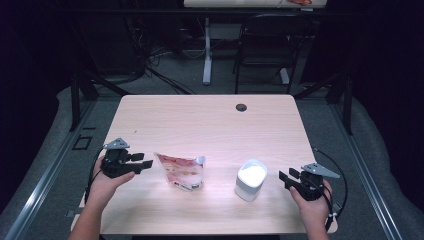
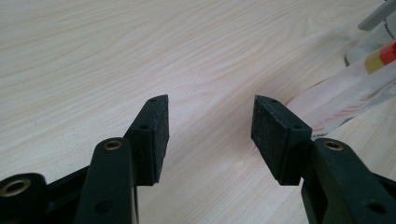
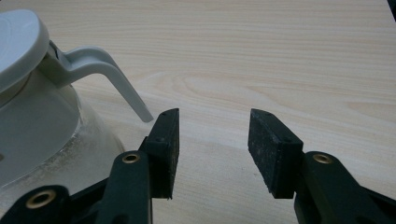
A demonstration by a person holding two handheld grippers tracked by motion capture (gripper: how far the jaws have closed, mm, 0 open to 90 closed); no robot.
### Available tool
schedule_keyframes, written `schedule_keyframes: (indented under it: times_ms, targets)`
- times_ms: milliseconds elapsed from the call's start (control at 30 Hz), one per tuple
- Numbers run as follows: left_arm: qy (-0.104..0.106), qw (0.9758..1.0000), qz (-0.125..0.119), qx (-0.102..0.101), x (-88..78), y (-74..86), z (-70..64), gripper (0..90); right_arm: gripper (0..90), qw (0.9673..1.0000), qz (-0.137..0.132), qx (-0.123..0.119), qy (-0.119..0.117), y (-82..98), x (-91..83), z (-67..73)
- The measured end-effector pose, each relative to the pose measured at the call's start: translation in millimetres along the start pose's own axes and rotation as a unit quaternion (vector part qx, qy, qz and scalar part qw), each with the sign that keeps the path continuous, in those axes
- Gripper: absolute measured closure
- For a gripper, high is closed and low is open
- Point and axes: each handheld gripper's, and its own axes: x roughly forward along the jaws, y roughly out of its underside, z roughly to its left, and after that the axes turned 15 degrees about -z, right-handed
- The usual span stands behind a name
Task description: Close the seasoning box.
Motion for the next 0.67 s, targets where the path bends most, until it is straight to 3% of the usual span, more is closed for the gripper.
schedule_keyframes:
  times_ms: [667]
  targets:
    - [-0.007, 0.9999, -0.003, -0.009, 0.4, 1.9, 4.5, 43.3, 49.1, 0.9997, 0.005, -0.017, 0.015, 1.3, 3.5, 3.0]
